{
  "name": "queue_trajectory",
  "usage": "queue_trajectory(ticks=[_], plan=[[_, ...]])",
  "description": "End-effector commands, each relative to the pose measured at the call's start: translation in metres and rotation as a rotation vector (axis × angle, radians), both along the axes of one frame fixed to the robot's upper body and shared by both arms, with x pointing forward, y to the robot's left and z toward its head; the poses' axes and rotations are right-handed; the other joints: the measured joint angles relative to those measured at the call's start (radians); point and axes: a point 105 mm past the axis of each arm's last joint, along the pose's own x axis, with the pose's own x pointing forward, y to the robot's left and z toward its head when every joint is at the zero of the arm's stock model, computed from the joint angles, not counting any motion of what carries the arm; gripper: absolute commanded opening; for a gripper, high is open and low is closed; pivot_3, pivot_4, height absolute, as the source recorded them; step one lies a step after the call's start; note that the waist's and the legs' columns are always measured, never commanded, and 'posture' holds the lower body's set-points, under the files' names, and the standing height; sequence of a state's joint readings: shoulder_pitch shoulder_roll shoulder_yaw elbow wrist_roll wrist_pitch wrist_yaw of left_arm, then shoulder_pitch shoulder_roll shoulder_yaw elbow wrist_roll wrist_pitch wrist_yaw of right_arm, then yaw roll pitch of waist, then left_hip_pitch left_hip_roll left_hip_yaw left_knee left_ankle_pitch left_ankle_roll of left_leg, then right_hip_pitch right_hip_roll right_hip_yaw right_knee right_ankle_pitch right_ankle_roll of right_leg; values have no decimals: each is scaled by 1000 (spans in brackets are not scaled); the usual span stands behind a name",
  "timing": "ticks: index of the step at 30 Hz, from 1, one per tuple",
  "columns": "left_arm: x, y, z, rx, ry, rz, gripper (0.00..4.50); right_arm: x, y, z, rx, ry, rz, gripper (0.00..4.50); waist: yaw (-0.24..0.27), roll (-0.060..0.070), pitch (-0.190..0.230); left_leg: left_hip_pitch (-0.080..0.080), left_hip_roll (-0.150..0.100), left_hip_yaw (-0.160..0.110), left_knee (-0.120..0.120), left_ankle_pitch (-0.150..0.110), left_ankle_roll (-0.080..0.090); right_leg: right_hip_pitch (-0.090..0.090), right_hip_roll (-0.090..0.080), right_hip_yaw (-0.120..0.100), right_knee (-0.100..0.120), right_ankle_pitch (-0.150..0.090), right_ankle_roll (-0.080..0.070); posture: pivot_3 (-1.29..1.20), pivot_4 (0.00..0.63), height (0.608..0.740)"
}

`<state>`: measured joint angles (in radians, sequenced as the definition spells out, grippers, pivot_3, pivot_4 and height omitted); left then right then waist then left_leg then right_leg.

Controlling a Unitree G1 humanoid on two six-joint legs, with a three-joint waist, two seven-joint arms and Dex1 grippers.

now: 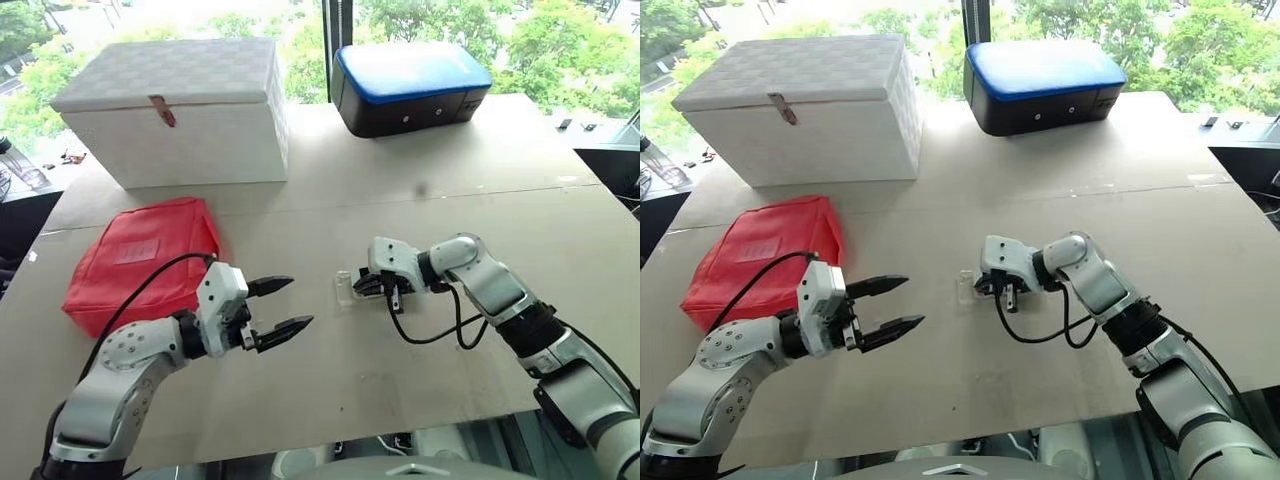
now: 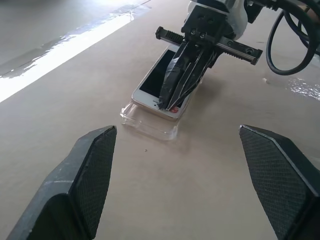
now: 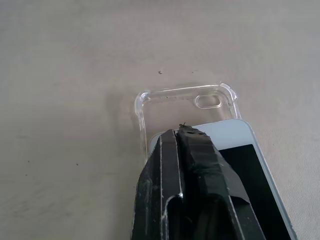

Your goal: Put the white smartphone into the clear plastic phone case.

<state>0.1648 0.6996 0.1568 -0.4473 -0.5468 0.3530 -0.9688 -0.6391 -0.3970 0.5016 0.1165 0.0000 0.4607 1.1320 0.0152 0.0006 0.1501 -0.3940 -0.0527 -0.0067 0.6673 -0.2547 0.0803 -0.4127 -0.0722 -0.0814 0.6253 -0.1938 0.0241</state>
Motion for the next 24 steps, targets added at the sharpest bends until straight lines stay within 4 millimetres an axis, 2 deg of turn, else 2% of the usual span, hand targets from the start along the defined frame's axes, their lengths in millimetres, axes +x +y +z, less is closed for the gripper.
queue_trajectory(ticks=[1, 4, 8, 11, 13, 17, 19, 21, 24], plan=[[-1, 0, 2, -2, -30, -3, 3971, -5, -38, -60, -210, 205, -191, 0, 1, 2, -4, 0, 0, 0, 0, 0, 0, 0, 0, 0, 0, 0, 0, 0, 150, 740], [-2, -1, 1, -5, -31, -2, 3971, -8, -27, -54, -136, 245, -196, 0, 1, 2, -11, 0, 0, 0, 0, 0, 0, 0, 0, 0, 0, 0, 0, 0, 150, 740], [-4, 1, 0, -5, -29, 6, 3971, -3, -11, -18, 43, 236, -202, 0, -1, 3, -11, 0, 0, 0, -1, 0, 0, 0, 0, 0, 0, 0, 0, 0, 150, 740], [-5, 2, -2, -7, -26, 13, 3971, 1, -6, 14, 167, 204, -201, 0, -1, 3, -9, -1, 0, 0, -1, 0, 0, -1, 0, 0, 0, 0, 0, 0, 150, 740], [-6, 2, -3, -8, -25, 15, 3971, 1, -5, 29, 208, 175, -190, 0, -1, 7, -3, -5, 0, 0, -2, 0, 0, -6, 0, 0, -1, 0, 0, 0, 150, 740], [-7, 2, -4, -10, -25, 18, 3971, 5, -8, 43, 210, 97, -186, 0, -1, 7, 1, -13, -1, 0, -4, 0, -1, -13, 0, 0, -2, 3, -3, 0, 150, 740], [-7, 2, -5, -12, -24, 18, 3971, 12, -9, 52, 199, 38, -189, 0, -2, 6, 3, -22, -1, 0, -3, 5, -1, -21, 0, 0, -2, 4, -3, 0, 150, 740], [-7, 2, -5, -13, -23, 17, 3971, 21, -11, 59, 153, -47, -180, 0, -4, 6, 7, -22, -1, 0, -3, 5, -1, -21, 0, 0, -3, 4, -3, 0, 150, 740], [-6, 2, -6, -13, -23, 14, 3971, 35, -14, 58, 82, -112, -163, 0, -3, 4, 12, -22, -2, 1, -3, 5, -1, -21, -1, 0, -3, 2, -6, 0, 150, 740]])
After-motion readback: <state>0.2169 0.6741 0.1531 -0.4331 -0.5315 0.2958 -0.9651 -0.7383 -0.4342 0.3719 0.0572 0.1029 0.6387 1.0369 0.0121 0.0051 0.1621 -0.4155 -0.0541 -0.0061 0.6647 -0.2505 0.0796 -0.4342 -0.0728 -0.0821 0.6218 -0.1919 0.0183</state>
